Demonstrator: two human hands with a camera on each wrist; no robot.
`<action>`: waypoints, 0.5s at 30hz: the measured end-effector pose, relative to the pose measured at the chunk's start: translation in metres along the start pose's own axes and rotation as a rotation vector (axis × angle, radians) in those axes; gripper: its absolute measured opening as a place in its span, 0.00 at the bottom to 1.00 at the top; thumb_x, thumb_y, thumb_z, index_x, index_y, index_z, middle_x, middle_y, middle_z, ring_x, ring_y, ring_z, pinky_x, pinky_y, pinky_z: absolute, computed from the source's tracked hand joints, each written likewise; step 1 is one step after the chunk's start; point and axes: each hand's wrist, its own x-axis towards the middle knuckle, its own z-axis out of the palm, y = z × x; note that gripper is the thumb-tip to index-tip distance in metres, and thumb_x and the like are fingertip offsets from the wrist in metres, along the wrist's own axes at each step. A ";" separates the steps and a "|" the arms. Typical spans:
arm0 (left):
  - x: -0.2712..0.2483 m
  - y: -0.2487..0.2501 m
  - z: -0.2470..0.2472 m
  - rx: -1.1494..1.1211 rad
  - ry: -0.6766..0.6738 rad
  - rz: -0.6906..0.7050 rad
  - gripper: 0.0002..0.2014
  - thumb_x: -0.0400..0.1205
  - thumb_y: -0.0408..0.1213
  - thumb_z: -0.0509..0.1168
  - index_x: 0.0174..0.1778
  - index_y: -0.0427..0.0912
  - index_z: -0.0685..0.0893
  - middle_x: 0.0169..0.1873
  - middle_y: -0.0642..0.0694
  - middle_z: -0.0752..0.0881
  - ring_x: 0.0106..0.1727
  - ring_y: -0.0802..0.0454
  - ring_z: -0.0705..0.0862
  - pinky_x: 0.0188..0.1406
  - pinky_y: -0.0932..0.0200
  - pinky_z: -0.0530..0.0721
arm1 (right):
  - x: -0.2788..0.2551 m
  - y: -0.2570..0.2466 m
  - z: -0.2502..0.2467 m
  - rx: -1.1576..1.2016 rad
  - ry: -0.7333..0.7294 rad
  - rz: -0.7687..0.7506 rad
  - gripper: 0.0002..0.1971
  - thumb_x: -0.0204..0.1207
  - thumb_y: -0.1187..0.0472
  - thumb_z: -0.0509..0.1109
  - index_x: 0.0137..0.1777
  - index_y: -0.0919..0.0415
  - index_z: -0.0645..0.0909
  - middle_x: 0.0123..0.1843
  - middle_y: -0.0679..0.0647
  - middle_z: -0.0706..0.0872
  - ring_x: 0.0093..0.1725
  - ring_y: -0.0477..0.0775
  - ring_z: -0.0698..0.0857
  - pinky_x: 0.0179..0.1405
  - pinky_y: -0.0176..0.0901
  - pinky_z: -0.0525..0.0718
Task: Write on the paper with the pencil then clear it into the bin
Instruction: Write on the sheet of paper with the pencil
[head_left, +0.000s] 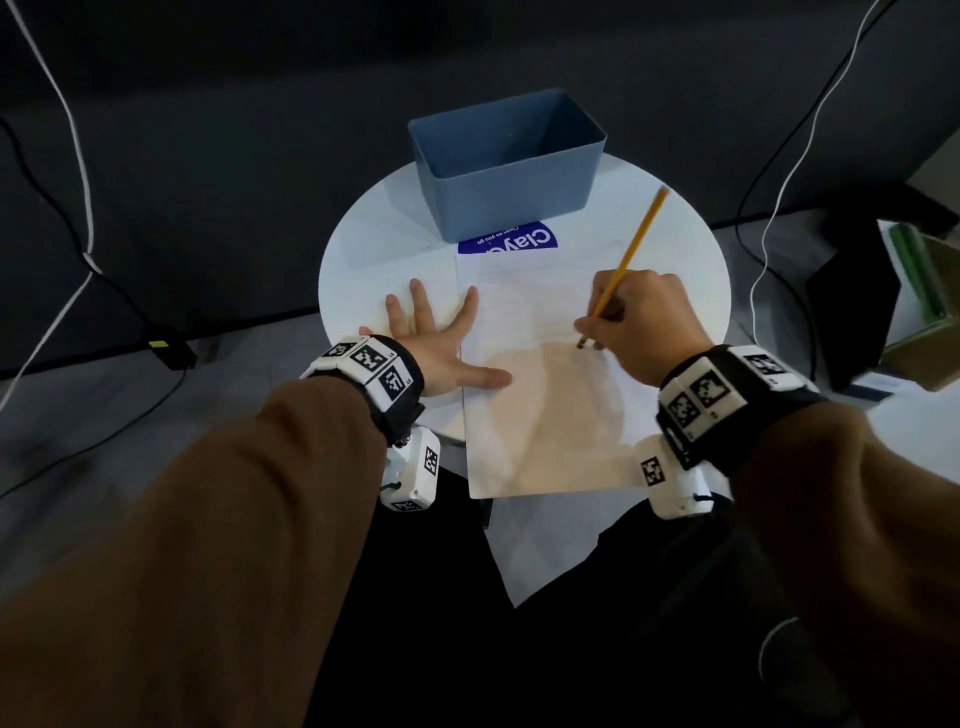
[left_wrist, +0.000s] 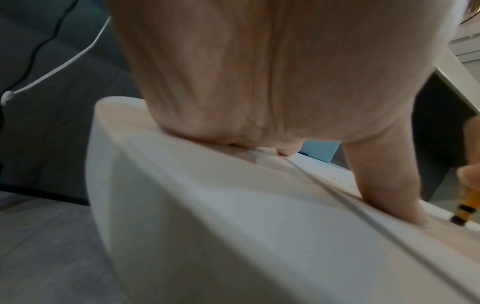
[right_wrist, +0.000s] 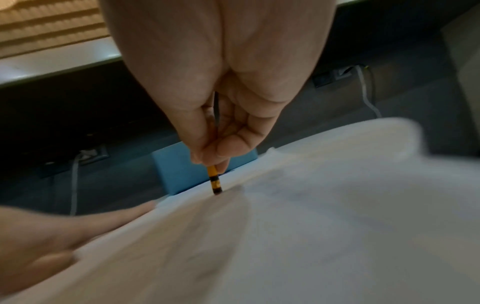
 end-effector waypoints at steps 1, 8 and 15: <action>0.000 0.000 0.000 0.001 -0.002 -0.005 0.59 0.65 0.82 0.63 0.80 0.73 0.26 0.79 0.41 0.18 0.81 0.31 0.23 0.75 0.17 0.37 | -0.001 0.006 -0.009 -0.009 0.017 0.035 0.14 0.78 0.61 0.79 0.34 0.55 0.79 0.33 0.51 0.88 0.36 0.46 0.88 0.39 0.32 0.79; 0.001 0.002 0.000 0.009 -0.002 -0.014 0.59 0.66 0.81 0.62 0.80 0.72 0.26 0.79 0.40 0.18 0.81 0.30 0.23 0.75 0.17 0.37 | -0.006 0.020 -0.028 0.043 0.099 0.100 0.11 0.78 0.62 0.78 0.36 0.60 0.82 0.32 0.53 0.89 0.33 0.43 0.89 0.36 0.31 0.83; 0.001 0.002 0.000 -0.010 -0.011 -0.010 0.60 0.65 0.81 0.63 0.79 0.73 0.26 0.79 0.41 0.18 0.80 0.30 0.22 0.74 0.16 0.36 | -0.004 0.000 -0.001 0.079 0.014 0.025 0.11 0.78 0.61 0.79 0.36 0.58 0.82 0.33 0.50 0.88 0.30 0.38 0.87 0.31 0.21 0.79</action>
